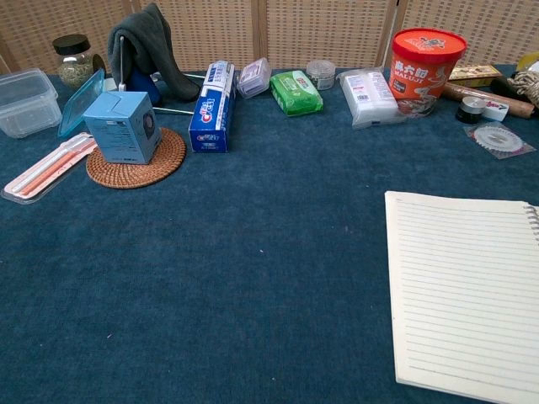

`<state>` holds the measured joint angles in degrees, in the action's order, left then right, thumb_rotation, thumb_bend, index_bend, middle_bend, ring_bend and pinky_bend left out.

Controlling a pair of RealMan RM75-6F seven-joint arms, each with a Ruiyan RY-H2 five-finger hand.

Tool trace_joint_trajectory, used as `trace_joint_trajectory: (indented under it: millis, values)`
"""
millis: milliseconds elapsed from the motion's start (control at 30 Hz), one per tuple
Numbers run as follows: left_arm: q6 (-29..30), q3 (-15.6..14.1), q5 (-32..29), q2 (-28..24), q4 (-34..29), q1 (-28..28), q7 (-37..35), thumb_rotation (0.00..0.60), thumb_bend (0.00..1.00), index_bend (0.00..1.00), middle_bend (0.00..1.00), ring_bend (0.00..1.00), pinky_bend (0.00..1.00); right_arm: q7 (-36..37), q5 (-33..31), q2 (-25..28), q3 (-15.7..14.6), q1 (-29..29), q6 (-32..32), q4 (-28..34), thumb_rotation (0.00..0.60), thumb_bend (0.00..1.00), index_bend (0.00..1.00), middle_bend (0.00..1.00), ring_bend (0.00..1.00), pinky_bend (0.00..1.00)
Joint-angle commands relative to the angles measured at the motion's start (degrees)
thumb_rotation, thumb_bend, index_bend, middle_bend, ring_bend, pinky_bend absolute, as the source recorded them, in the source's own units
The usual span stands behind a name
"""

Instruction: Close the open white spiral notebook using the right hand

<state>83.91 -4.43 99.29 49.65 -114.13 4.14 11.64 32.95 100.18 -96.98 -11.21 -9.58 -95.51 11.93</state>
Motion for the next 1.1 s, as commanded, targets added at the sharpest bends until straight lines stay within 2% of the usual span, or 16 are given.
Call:
trace_joint_trajectory:
  millis: [33, 100, 167, 233, 333, 533, 733, 900, 1033, 1100]
  values:
    - [0.04, -0.01, -0.10, -0.01, 0.17, -0.07, -0.20, 0.600, 0.04, 0.02, 0.00, 0.00, 0.10, 1.68, -0.17, -0.46, 0.50, 0.26, -2.57, 0.90, 0.470, 0.30, 0.00, 0.00, 0.00, 0.18]
    - [0.07, 0.01, -0.13, -0.01, 0.29, -0.10, -0.31, 0.600, 0.05, 0.02, 0.00, 0.00, 0.10, 2.34, -0.10, -0.50, 0.56, 0.29, -3.70, 0.99, 0.542, 0.38, 0.02, 0.00, 0.00, 0.20]
    - [0.08, 0.02, -0.20, 0.03, 0.47, -0.12, -0.54, 0.600, 0.04, 0.02, 0.00, 0.00, 0.10, 3.35, 0.33, -0.54, 0.40, 0.39, -6.07, 1.14, 0.591, 0.46, 0.10, 0.00, 0.01, 0.21]
    - [0.01, 0.02, -0.23, 0.14, 0.70, -0.11, -0.78, 0.600, 0.04, 0.02, 0.00, 0.00, 0.10, 3.96, 0.73, -0.73, 0.19, 0.42, -7.62, 1.10, 0.600, 0.50, 0.19, 0.00, 0.02, 0.22]
    - [-0.16, 0.02, -0.25, 0.36, 1.03, -0.03, -1.14, 0.600, 0.04, 0.02, 0.00, 0.00, 0.10, 4.33, 1.18, -1.12, -0.06, 0.58, -9.09, 1.14, 0.600, 0.56, 0.38, 0.00, 0.05, 0.23]
    - [0.00, 0.11, -0.31, 0.33, 1.42, -0.06, -1.72, 0.600, 0.04, 0.02, 0.00, 0.00, 0.10, 3.40, 1.05, -2.06, 0.70, 1.51, -12.49, 1.59, 0.600, 0.59, 0.65, 0.04, 0.08, 0.25]
    - [0.37, 0.05, -0.36, 0.31, 1.97, -0.29, -2.64, 0.600, 0.04, 0.02, 0.00, 0.00, 0.10, -0.52, 1.02, -2.08, 2.13, 5.51, -16.03, 2.38, 0.600, 0.59, 0.69, 0.06, 0.09, 0.27]
    - [0.82, 0.01, -0.34, 0.38, 2.64, -0.53, -3.50, 0.600, 0.04, 0.02, 0.00, 0.00, 0.10, -3.40, 1.41, -1.01, 2.94, 9.90, -17.01, 4.37, 0.600, 0.58, 0.69, 0.07, 0.10, 0.28]
    - [1.06, 0.07, -0.61, 0.35, 3.11, -0.66, -4.15, 0.600, 0.05, 0.02, 0.00, 0.00, 0.10, -5.31, 1.94, -0.26, 3.42, 13.39, -17.16, 6.27, 0.600, 0.58, 0.67, 0.07, 0.11, 0.29]
    - [1.15, 0.13, -0.77, 0.32, 3.47, -0.68, -4.62, 0.600, 0.05, 0.02, 0.00, 0.00, 0.10, -6.52, 2.41, 0.28, 3.52, 15.58, -16.56, 7.52, 0.600, 0.56, 0.61, 0.07, 0.12, 0.30]
